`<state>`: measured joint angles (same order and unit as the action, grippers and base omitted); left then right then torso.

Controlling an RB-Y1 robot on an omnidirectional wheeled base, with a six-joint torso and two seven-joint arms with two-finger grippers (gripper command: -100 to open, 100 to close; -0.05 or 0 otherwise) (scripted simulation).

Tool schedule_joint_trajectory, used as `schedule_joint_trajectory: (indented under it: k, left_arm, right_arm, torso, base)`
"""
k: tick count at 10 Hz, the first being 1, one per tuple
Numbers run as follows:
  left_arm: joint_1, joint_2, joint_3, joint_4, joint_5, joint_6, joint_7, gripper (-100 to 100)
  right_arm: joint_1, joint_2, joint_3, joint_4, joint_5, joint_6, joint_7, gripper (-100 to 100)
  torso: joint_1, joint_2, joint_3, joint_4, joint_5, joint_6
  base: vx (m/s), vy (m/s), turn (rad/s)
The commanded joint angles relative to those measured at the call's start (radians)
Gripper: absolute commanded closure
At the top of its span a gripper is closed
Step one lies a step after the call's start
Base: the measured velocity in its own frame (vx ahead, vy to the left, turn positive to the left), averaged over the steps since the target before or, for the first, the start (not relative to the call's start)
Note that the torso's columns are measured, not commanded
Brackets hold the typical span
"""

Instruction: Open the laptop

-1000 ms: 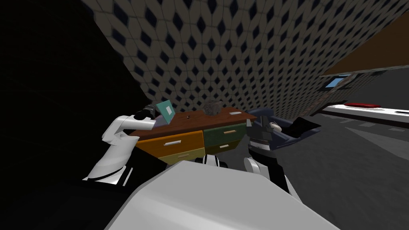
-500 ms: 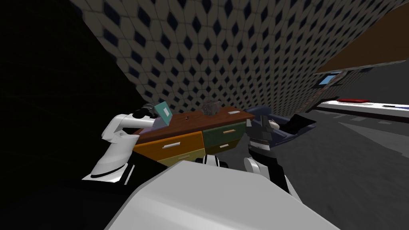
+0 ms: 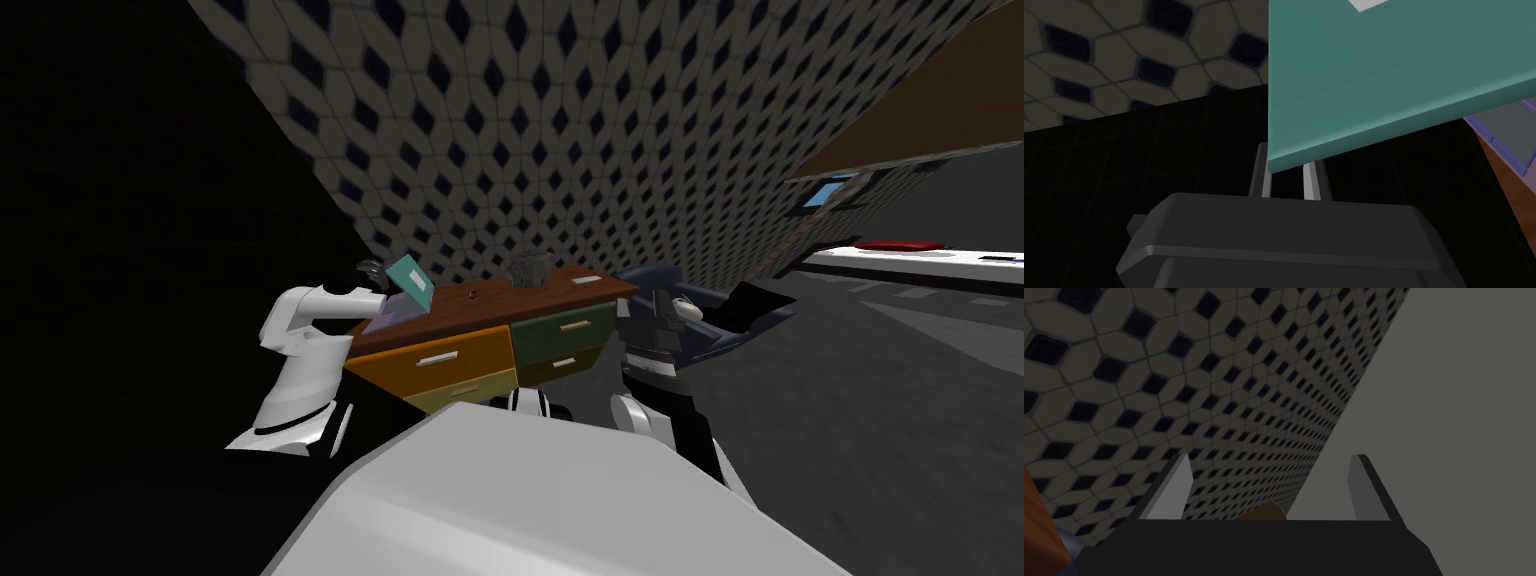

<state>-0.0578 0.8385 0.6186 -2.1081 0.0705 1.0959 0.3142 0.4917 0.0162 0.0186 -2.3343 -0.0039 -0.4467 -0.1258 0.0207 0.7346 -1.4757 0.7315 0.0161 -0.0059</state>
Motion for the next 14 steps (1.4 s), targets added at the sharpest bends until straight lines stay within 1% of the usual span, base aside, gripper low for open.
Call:
schedule_joint_trajectory:
  k: [1,2,3,4,9,12,13,14]
  left_arm:
    - [-0.026,-0.055,0.021,0.038,0.036,0.009,0.052,100]
    - [-0.026,-0.055,0.021,0.038,0.036,0.009,0.052,100]
    - [-0.025,-0.042,0.032,0.017,0.037,0.006,0.046,100]
    - [-0.038,-0.080,0.042,0.047,0.051,-0.015,0.073,100]
    - [-0.069,-0.175,0.062,0.122,0.089,-0.067,0.135,100]
    - [-0.087,-0.232,0.074,0.167,0.111,-0.098,0.173,100]
    - [-0.081,-0.224,0.075,0.148,0.096,-0.096,0.166,100]
    - [-0.087,-0.270,0.083,0.175,0.118,-0.128,0.192,100]
  right_arm:
    - [0.000,0.000,0.000,0.000,0.000,0.000,0.000,0]
    - [0.000,0.000,0.000,0.000,0.000,0.000,0.000,0]
    - [0.000,0.000,0.000,0.000,0.000,0.000,0.000,0]
    - [0.000,0.000,0.000,0.000,0.000,0.000,0.000,0]
    - [0.000,0.000,0.000,0.000,0.000,0.000,0.000,0]
    - [0.000,0.000,0.000,0.000,0.000,0.000,0.000,0]
    - [0.000,0.000,0.000,0.000,0.000,0.000,0.000,0]
    - [0.000,0.000,0.000,0.000,0.000,0.000,0.000,0]
  torso:
    - [-0.001,-0.002,-0.001,-0.001,0.000,0.002]
    - [-0.002,-0.003,-0.002,-0.002,-0.001,0.003]
    - [-0.005,-0.006,-0.004,-0.002,-0.002,0.005]
    - [-0.012,-0.007,-0.007,-0.001,-0.008,0.008]
    - [-0.026,-0.009,-0.008,-0.001,-0.014,0.016]
    - [-0.024,-0.010,-0.008,-0.002,-0.012,0.017]
    - [-0.020,-0.011,-0.009,-0.002,-0.011,0.015]
    - [-0.019,-0.008,-0.008,0.002,-0.015,0.010]
  base:
    - [-0.059,0.055,0.039]
    - [-0.051,0.059,0.037]
    - [-0.029,0.020,0.024]
    - [-0.027,0.035,0.072]
    - [-0.022,0.047,0.039]
    - [-0.020,0.030,0.023]
    - [-0.025,-0.002,0.006]
    - [-0.023,0.023,0.058]
